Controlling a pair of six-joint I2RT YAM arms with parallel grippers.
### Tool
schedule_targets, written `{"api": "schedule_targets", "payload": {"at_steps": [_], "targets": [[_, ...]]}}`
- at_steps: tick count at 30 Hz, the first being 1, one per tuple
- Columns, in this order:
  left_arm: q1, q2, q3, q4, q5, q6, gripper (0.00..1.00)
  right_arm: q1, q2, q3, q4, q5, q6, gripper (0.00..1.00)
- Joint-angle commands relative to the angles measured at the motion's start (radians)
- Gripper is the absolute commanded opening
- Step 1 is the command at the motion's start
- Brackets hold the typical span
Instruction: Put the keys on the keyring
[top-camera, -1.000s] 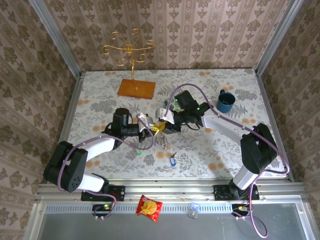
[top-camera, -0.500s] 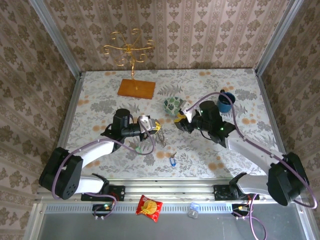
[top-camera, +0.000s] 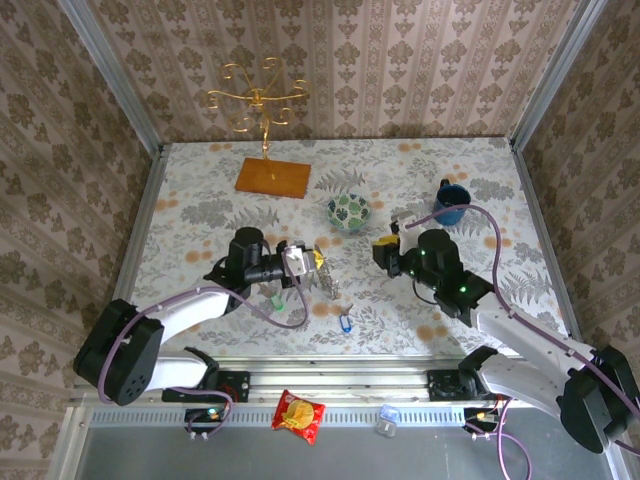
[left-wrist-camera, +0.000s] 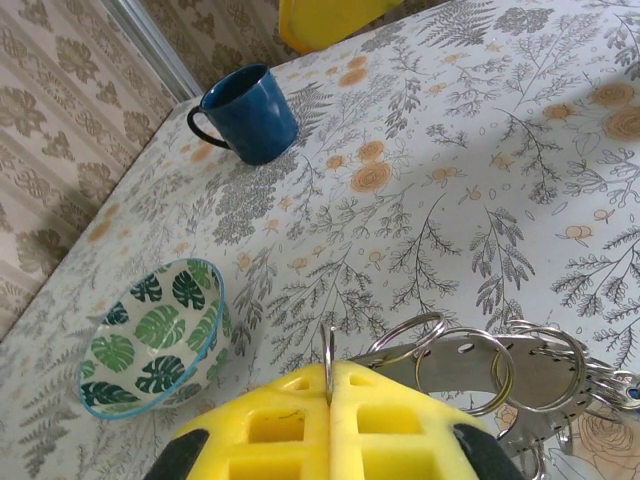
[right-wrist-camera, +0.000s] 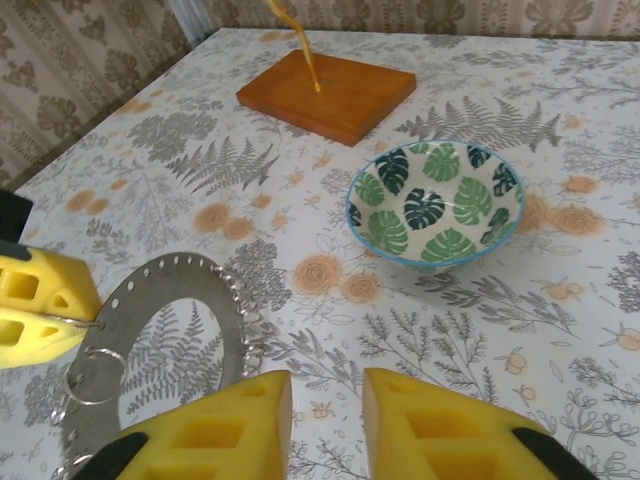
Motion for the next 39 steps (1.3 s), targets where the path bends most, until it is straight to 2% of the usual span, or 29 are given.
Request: {"api": "schedule_targets", "payload": {"at_steps": [1,10,15,18,21,25,29,33,39], "targets": [[-0.008,-0.024,-0.020,0.072,0.038,0.090,0.00,0.024,-0.017,0.025,-0.056,-0.030,-0.075,0.31],[-0.013,-0.028,-0.039,0.098,0.045,0.152,0.00,0.078,0.017,0.043,-0.059,-0.089,-0.326,0.37],[-0.013,-0.028,-0.036,0.093,0.031,0.135,0.00,0.088,0.048,0.069,-0.085,-0.110,-0.302,0.34],[-0.011,-0.028,-0.036,0.093,0.001,0.100,0.00,0.108,0.072,0.091,-0.149,-0.098,-0.157,0.30],[-0.008,-0.032,-0.041,0.101,-0.059,0.047,0.00,0.182,0.104,0.123,-0.294,-0.065,-0.004,0.39],[0.013,-0.027,-0.056,0.145,-0.067,-0.083,0.00,0.274,0.110,0.116,-0.414,-0.001,0.237,0.40],[0.017,-0.032,-0.059,0.130,-0.065,-0.126,0.00,0.352,0.101,0.090,-0.452,0.063,0.517,0.40],[0.017,-0.032,-0.059,0.107,-0.085,-0.154,0.00,0.411,0.156,0.138,-0.510,0.115,0.705,0.39],[0.018,-0.033,-0.064,0.104,-0.118,-0.187,0.00,0.425,0.296,0.220,-0.554,0.129,1.090,0.40]]}}
